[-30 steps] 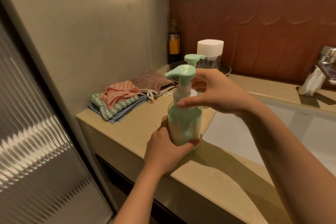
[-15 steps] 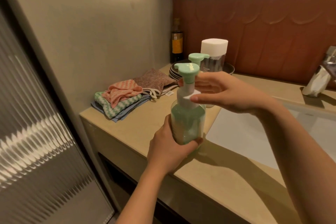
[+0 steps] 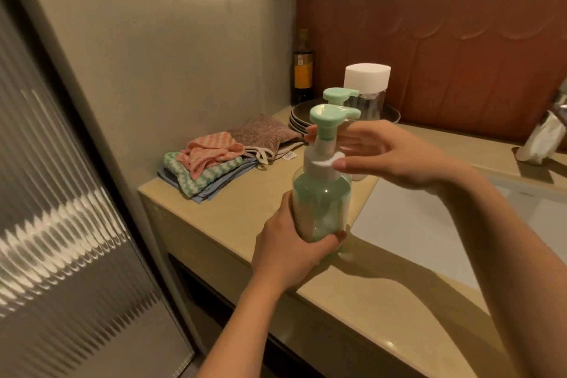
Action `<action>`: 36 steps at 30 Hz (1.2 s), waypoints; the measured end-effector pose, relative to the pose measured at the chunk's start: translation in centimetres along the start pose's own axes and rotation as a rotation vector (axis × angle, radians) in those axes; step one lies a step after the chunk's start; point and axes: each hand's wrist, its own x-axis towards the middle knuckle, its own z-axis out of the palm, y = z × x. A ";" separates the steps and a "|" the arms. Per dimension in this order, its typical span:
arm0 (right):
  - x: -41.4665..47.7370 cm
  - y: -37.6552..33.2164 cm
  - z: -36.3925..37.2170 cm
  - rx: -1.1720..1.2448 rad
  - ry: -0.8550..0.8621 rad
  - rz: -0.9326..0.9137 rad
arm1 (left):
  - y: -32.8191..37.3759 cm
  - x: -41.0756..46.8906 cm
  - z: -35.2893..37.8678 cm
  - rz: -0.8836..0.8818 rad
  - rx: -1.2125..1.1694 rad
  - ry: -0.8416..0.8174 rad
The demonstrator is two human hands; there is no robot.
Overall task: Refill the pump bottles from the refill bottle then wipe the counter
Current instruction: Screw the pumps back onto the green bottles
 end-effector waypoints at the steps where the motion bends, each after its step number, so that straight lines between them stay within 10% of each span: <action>1: 0.0 -0.1 -0.1 -0.008 0.038 -0.016 | 0.0 0.0 0.0 0.002 0.001 -0.001; 8: 1.6 -0.7 2.5 -0.382 0.384 -0.005 | -0.3 0.2 0.3 -0.040 -0.086 0.030; 14: 0.1 -0.4 0.1 -0.053 0.037 0.001 | -0.1 0.1 0.2 -0.013 -0.041 0.035; 26: 1.0 -1.1 1.9 -0.411 0.393 -0.046 | -0.4 0.2 0.2 -0.092 -0.014 0.032; 36: 0.4 -1.3 0.5 -0.282 0.195 0.010 | -0.3 0.3 0.2 -0.050 0.006 0.042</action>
